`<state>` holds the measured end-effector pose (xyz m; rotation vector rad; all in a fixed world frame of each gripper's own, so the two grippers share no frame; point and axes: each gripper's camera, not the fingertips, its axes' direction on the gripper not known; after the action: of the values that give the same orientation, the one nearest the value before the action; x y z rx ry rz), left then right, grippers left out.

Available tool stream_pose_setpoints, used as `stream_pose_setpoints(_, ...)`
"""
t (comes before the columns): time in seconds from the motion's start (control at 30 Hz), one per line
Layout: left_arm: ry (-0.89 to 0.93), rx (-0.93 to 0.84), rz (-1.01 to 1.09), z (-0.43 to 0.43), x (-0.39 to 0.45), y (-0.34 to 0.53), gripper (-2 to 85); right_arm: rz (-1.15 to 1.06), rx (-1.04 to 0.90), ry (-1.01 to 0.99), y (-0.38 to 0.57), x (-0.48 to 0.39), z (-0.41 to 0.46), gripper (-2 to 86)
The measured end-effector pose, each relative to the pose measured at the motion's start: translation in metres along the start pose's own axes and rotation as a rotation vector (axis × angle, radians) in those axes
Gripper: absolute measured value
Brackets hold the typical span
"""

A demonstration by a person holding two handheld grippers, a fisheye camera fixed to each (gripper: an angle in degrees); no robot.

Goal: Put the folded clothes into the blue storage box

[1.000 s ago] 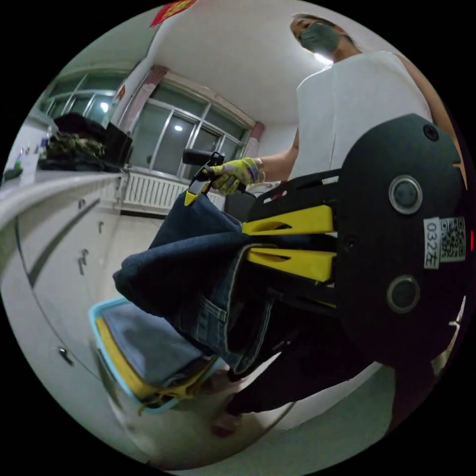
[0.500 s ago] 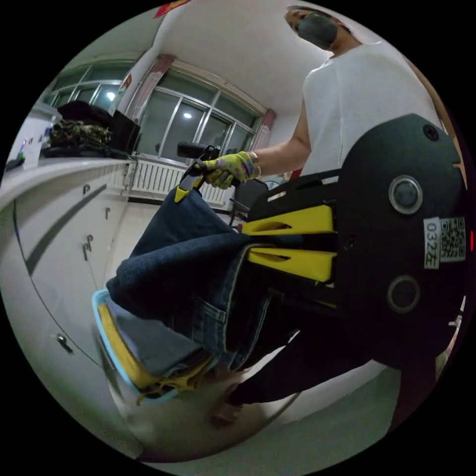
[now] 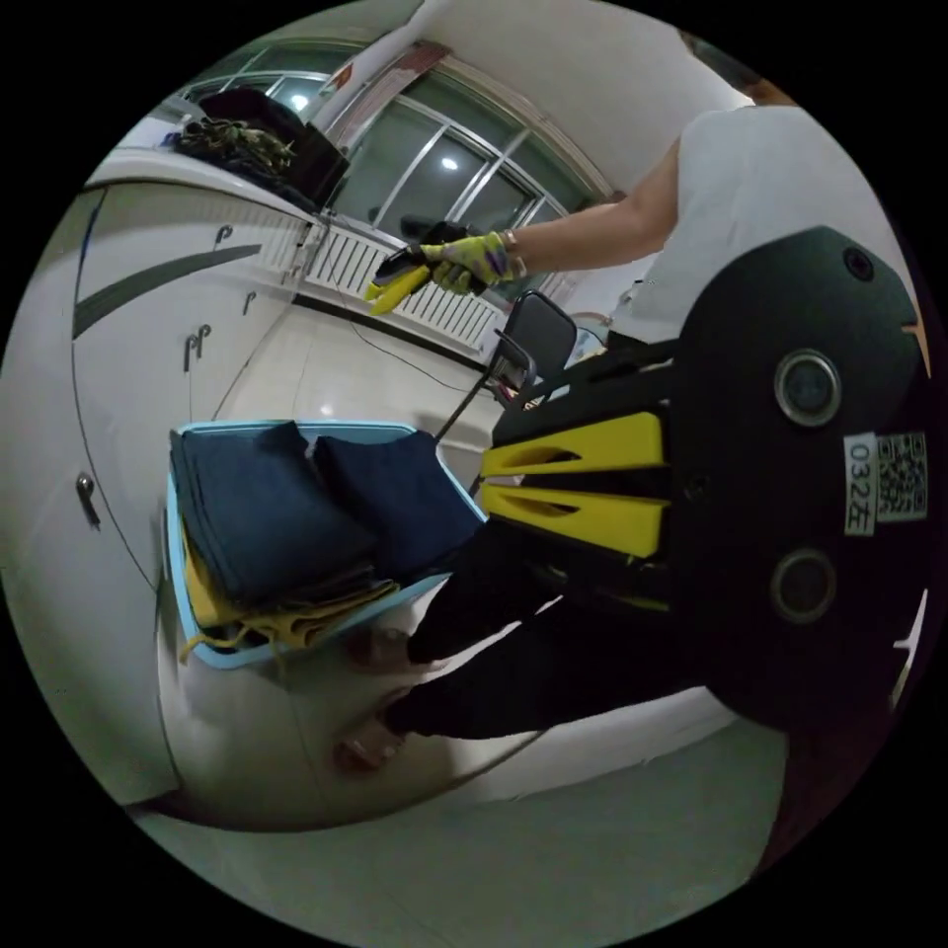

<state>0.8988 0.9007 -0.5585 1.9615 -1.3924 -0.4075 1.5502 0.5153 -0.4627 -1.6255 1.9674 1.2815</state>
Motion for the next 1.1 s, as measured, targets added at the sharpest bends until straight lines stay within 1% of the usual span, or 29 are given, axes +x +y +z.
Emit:
stream_pose_setpoints(0.13,0.006,0.071,0.061,-0.029,0.005,0.042,-0.9,0.021,-0.039,-0.058,0.026,-0.003,0.012,8.8)
stream_pose_setpoints(0.23,0.017,0.148,0.136,-0.054,0.022,0.072,-0.9,0.014,-0.068,-0.135,0.038,-0.014,0.019,8.5)
stream_pose_setpoints(0.3,0.006,0.194,0.186,-0.068,0.036,0.088,-0.9,-0.003,-0.083,-0.144,0.042,-0.025,0.023,8.2)
stream_pose_setpoints(0.37,0.016,0.272,0.25,-0.087,0.055,0.113,-0.9,-0.044,-0.117,-0.171,0.045,-0.045,0.028,7.8)
stream_pose_setpoints(0.5,0.055,0.419,0.292,-0.117,0.074,0.156,-0.9,-0.147,-0.171,-0.213,0.047,-0.084,0.034,6.8)
stream_pose_setpoints(0.53,0.064,0.484,0.291,-0.129,0.076,0.174,-0.9,-0.191,-0.193,-0.22,0.048,-0.1,0.036,6.6)
stream_pose_setpoints(0.57,0.074,0.562,0.282,-0.144,0.076,0.194,-0.9,-0.236,-0.219,-0.225,0.049,-0.116,0.039,6.5)
stream_pose_setpoints(0.6,0.085,0.604,0.277,-0.152,0.075,0.205,-0.9,-0.26,-0.233,-0.228,0.05,-0.125,0.04,6.5)
stream_pose_setpoints(0.67,0.122,0.77,0.256,-0.183,0.069,0.254,-0.9,-0.355,-0.286,-0.251,0.054,-0.161,0.046,6.5)
stream_pose_setpoints(0.7,0.12,0.811,0.247,-0.191,0.067,0.267,-0.9,-0.379,-0.3,-0.258,0.055,-0.17,0.047,6.5)
stream_pose_setpoints(0.77,0.102,0.976,0.208,-0.221,0.058,0.327,-0.8,-0.482,-0.364,-0.287,0.064,-0.209,0.054,6.5)
stream_pose_setpoints(0.8,0.098,1.018,0.19,-0.227,0.054,0.343,-0.8,-0.506,-0.38,-0.296,0.067,-0.219,0.056,6.5)
stream_pose_setpoints(0.87,0.07,1.189,0.102,-0.248,0.042,0.412,-0.6,-0.602,-0.445,-0.329,0.08,-0.26,0.063,6.6)
stream_pose_setpoints(0.9,0.058,1.232,0.078,-0.252,0.039,0.429,-0.4,-0.629,-0.461,-0.333,0.084,-0.27,0.064,6.6)
stream_pose_setpoints(0.97,0.016,1.366,-0.022,-0.265,0.031,0.494,1.3,-0.756,-0.525,-0.323,0.101,-0.315,0.069,7.1)
stream_pose_setpoints(1.07,-0.071,1.489,-0.112,-0.282,0.029,0.559,5.0,-0.909,-0.58,-0.304,0.122,-0.372,0.074,7.8)
stream_pose_setpoints(1.1,-0.093,1.506,-0.14,-0.286,0.029,0.57,6.0,-0.934,-0.588,-0.304,0.126,-0.383,0.075,7.9)
